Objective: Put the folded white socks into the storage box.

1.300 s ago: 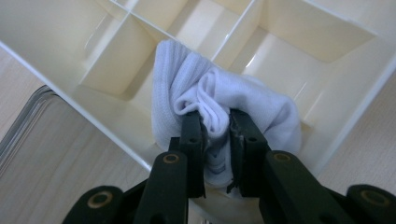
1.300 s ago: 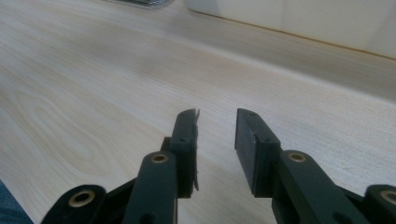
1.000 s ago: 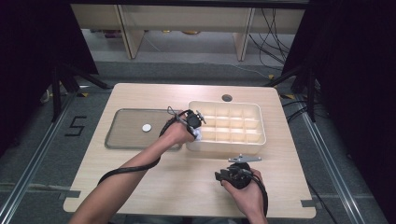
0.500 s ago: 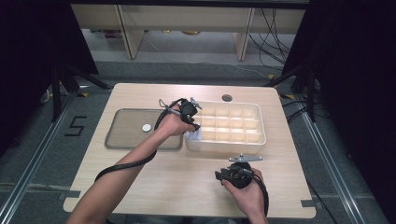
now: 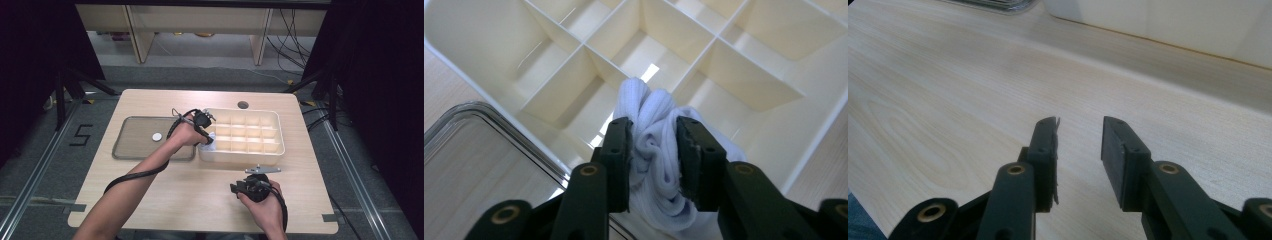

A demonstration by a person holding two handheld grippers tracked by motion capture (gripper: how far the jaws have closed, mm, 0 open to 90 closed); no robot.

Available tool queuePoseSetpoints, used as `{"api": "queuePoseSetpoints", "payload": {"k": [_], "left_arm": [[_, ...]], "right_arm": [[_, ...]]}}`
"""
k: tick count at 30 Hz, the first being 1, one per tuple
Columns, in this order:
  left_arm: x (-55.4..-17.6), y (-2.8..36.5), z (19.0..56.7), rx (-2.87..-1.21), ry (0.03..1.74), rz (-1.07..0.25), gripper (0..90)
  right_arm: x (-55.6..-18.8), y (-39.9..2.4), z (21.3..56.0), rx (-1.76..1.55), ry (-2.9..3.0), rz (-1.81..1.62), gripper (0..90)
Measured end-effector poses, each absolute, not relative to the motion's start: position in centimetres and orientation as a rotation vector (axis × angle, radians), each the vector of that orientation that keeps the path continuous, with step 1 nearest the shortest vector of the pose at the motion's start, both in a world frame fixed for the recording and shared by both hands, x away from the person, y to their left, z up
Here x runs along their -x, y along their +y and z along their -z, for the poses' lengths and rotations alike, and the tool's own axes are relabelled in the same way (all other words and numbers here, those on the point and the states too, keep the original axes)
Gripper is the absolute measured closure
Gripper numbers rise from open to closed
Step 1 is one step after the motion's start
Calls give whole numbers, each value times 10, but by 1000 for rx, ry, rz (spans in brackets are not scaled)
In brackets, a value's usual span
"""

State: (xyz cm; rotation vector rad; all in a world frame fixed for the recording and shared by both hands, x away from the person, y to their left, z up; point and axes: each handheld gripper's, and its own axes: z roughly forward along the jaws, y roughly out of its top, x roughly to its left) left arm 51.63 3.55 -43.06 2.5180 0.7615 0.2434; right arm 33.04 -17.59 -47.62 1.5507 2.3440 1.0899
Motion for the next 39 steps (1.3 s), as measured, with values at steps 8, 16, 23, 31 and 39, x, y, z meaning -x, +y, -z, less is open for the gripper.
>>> {"api": "queuePoseSetpoints", "payload": {"k": [8, 16, 23, 31, 39], "left_arm": [[-511, 30, 435, -2562, 711, -294, 741], [-506, 24, 441, -2607, 701, -325, 765], [-506, 20, 443, -2645, 680, -344, 772], [-507, 21, 445, -2635, 700, -319, 772], [-505, 28, 446, -2569, 721, -306, 755]], "right_arm": [[-330, -176, 477, -1549, 2340, -1102, 680], [-332, -175, 479, -1502, 2347, -1112, 680], [-331, -176, 478, -1525, 2342, -1096, 680], [-331, -175, 477, -1527, 2340, -1087, 679], [-331, -175, 476, -1530, 2342, -1112, 663]]}}
